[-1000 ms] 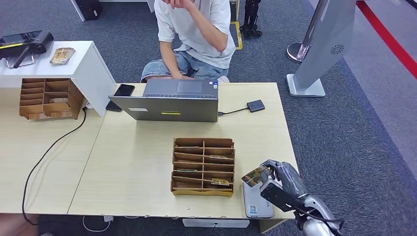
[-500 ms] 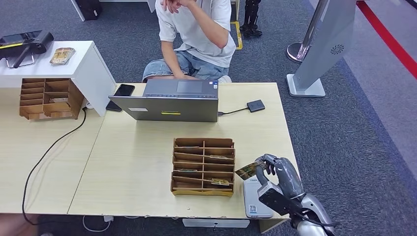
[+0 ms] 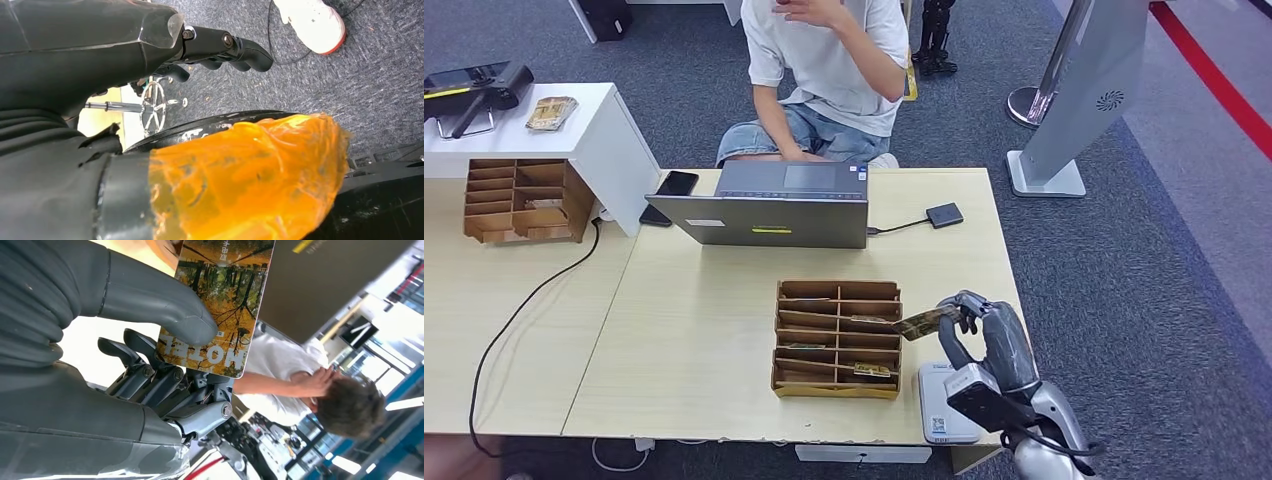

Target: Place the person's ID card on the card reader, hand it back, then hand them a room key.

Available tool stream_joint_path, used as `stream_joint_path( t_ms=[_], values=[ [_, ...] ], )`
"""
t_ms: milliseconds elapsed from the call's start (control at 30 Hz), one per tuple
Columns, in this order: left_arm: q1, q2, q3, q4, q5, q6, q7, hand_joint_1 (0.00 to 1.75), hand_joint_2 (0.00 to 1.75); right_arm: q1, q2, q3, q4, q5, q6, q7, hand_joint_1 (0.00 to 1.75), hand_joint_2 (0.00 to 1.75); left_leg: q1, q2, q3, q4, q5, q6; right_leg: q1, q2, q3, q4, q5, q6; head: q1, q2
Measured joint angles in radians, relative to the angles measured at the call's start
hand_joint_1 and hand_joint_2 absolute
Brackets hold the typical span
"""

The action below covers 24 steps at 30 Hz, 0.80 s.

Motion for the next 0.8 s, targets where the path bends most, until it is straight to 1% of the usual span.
stream_joint_path(
  t_ms=[300,567,800],
  values=[
    [0.000,0.000,0.000,0.000,-0.004,0.000,0.000,0.00,0.00,-0.073,0.021,0.013,0.000,0.044,-0.065,0.015,1.75,1.75,0.000,0.000,0.000,0.000,0.000,0.000,0.000,0.000,0.000,0.000,0.000,0.000,0.000,0.000],
    [0.000,0.000,0.000,0.000,-0.021,-0.003,0.000,0.00,0.00,-0.152,0.047,0.034,0.013,0.128,-0.129,0.051,1.75,1.75,0.000,0.000,0.000,0.000,0.000,0.000,0.000,0.000,0.000,0.000,0.000,0.000,0.000,0.000],
    [0.000,0.000,0.000,0.000,-0.036,-0.007,0.000,0.00,0.00,-0.208,0.074,0.053,0.046,0.184,-0.159,0.090,1.75,1.75,0.000,0.000,0.000,0.000,0.000,0.000,0.000,0.000,0.000,0.000,0.000,0.000,0.000,0.000]
  ],
)
